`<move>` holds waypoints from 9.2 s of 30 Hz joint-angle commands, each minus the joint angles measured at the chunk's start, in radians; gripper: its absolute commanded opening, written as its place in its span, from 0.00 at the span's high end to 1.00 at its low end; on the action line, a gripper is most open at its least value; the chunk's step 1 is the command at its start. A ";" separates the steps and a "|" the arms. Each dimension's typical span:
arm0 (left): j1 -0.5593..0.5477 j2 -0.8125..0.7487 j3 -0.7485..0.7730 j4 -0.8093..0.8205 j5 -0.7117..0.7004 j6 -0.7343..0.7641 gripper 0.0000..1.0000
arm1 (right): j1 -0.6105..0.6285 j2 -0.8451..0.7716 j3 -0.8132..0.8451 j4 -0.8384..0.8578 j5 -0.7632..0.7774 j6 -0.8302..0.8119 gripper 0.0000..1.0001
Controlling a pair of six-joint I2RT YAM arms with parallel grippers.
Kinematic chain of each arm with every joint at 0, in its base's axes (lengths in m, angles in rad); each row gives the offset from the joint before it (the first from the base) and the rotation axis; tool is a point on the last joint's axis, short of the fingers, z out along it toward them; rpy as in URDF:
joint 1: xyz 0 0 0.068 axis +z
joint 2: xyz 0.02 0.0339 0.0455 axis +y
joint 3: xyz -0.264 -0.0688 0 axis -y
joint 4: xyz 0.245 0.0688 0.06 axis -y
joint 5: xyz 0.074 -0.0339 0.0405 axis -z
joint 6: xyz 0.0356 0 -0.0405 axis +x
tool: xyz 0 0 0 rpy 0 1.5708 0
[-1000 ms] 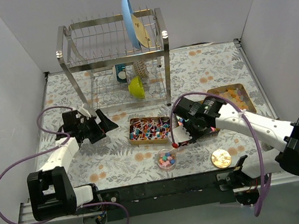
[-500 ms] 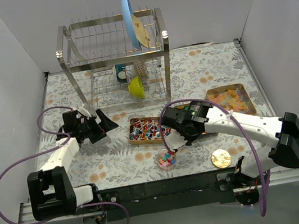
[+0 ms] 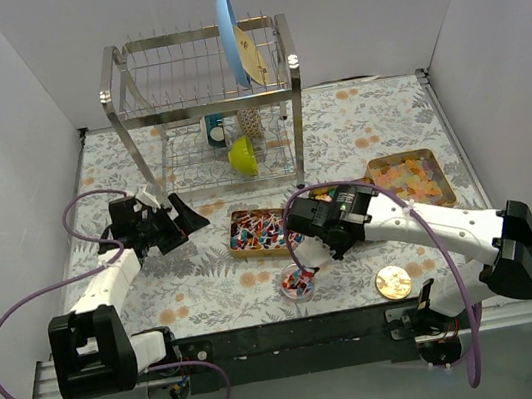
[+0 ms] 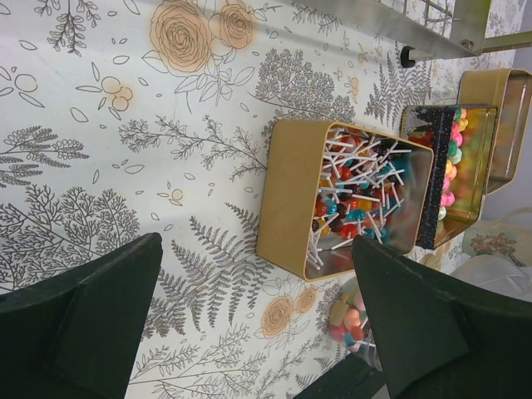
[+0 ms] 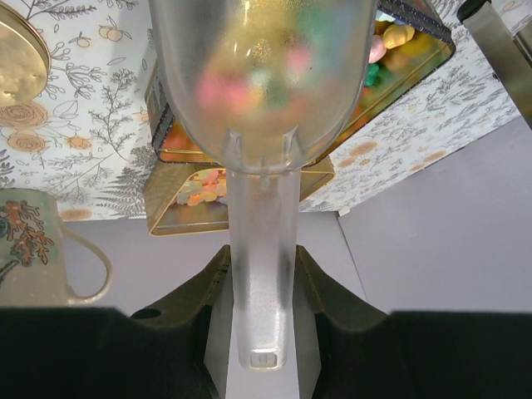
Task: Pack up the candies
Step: Place the fake candies in the packing bottle, then scoop the fake candies from the storage box, then place the fake candies in the packing bottle, then place the spatula at the center of the board.
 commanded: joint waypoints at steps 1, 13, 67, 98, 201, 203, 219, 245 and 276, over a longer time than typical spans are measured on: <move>0.008 -0.041 -0.019 0.018 0.006 -0.002 0.02 | 0.001 -0.051 0.017 -0.048 0.063 -0.100 0.99; 0.011 0.051 0.004 0.051 0.018 -0.024 0.02 | -0.188 0.077 0.112 0.070 0.052 -0.142 0.99; -0.116 0.036 -0.153 0.134 0.073 -0.163 1.00 | -0.060 0.805 0.597 -0.054 0.026 0.209 0.99; 0.013 0.004 -0.148 0.087 0.044 -0.082 0.73 | -0.206 0.262 0.186 0.214 -0.250 0.056 0.99; 0.212 -0.191 -0.212 0.202 0.110 -0.148 0.17 | -0.365 0.043 0.204 -0.049 -0.188 0.366 0.99; 0.211 -0.202 -0.215 0.197 0.106 -0.148 0.17 | -0.502 0.026 0.183 0.004 -0.258 0.380 0.99; 0.212 0.036 -0.117 0.042 0.090 -0.012 0.15 | -0.921 0.689 0.911 0.145 -0.551 0.581 0.99; 0.211 0.238 0.100 -0.051 0.020 0.136 0.08 | -0.916 1.020 1.019 0.218 -0.540 0.757 0.89; 0.211 0.057 0.018 0.053 0.122 0.036 0.02 | -0.919 -0.055 0.078 0.207 -0.963 -0.053 0.21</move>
